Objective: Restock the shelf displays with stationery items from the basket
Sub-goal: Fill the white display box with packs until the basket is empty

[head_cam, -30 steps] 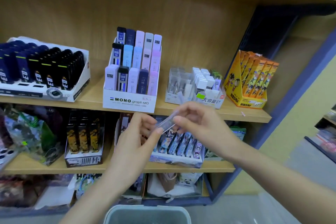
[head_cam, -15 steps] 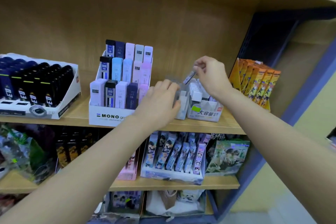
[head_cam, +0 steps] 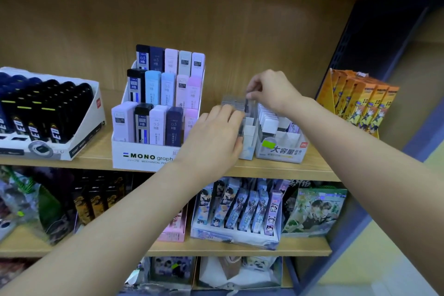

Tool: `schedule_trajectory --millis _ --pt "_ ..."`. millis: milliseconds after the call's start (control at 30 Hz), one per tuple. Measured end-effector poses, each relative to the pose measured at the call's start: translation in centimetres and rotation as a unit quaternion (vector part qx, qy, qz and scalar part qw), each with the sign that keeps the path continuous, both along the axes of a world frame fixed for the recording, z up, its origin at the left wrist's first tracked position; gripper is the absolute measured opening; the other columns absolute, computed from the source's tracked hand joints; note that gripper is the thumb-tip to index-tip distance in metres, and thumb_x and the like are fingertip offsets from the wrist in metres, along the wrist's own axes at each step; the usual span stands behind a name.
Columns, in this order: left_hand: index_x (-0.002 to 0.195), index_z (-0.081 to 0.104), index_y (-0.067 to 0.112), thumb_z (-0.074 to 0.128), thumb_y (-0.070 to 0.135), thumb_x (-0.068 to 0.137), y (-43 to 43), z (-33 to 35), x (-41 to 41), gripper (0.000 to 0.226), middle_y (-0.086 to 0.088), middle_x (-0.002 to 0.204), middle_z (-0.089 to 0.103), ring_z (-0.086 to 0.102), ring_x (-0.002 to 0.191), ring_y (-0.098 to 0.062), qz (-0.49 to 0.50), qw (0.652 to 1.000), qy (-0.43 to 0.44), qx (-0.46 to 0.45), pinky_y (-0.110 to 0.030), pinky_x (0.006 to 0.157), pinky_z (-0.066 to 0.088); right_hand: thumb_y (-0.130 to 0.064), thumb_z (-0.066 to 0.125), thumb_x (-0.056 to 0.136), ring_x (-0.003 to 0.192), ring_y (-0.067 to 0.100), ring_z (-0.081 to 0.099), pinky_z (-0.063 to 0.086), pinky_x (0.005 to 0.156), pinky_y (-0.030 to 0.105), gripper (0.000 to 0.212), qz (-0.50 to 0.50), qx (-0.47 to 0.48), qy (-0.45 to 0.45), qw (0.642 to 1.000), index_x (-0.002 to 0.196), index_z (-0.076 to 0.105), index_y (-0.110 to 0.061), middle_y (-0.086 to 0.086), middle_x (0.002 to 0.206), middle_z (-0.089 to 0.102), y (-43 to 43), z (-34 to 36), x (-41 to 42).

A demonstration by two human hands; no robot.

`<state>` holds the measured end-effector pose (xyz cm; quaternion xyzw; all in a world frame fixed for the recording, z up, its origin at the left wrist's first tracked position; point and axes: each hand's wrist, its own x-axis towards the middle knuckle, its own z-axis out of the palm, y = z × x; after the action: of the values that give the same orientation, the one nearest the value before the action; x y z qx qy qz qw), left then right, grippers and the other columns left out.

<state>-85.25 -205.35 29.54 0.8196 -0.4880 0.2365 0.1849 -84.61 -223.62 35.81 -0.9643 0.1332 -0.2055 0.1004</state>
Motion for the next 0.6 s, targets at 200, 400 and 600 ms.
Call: schedule_trajectory --millis 200,400,600 --pt "0.139 0.037 0.013 0.041 0.026 0.098 -0.1 0.0 0.2 0.043 -0.004 0.13 0.044 0.038 0.12 -0.021 0.0 1.0 -0.01 0.006 -0.03 0.095 0.03 -0.017 0.073 0.082 0.095 0.021 0.063 0.051 0.086 0.034 0.012 -0.015 -0.029 0.015 0.999 0.094 0.073 -0.015 0.001 0.089 0.066 0.5 0.1 -0.4" --pt "0.146 0.03 0.012 0.043 0.02 0.098 0.9 0.6 -0.7 0.05 -0.004 0.143 0.037 0.03 0.132 -0.018 -0.012 0.999 0.029 -0.033 -0.027 0.107 0.022 -0.022 0.054 0.095 0.109 0.026 0.057 0.048 0.091 0.041 0.028 -0.025 -0.064 -0.039 0.997 0.122 0.061 -0.013 0.009 0.12 0.063 1.6 -0.1 -2.5" --pt "0.119 0.054 0.008 0.052 0.01 0.088 5.2 -1.6 -3.0 0.031 -0.006 0.11 0.053 0.042 0.102 -0.02 -0.022 0.993 -0.016 -0.116 -0.027 0.087 0.029 -0.021 0.042 0.1 0.102 0.019 0.05 0.038 0.071 0.028 0.024 0.032 -0.143 -0.149 0.978 0.116 0.057 -0.012 0.002 0.108 0.056 4.9 -2.9 -8.8"
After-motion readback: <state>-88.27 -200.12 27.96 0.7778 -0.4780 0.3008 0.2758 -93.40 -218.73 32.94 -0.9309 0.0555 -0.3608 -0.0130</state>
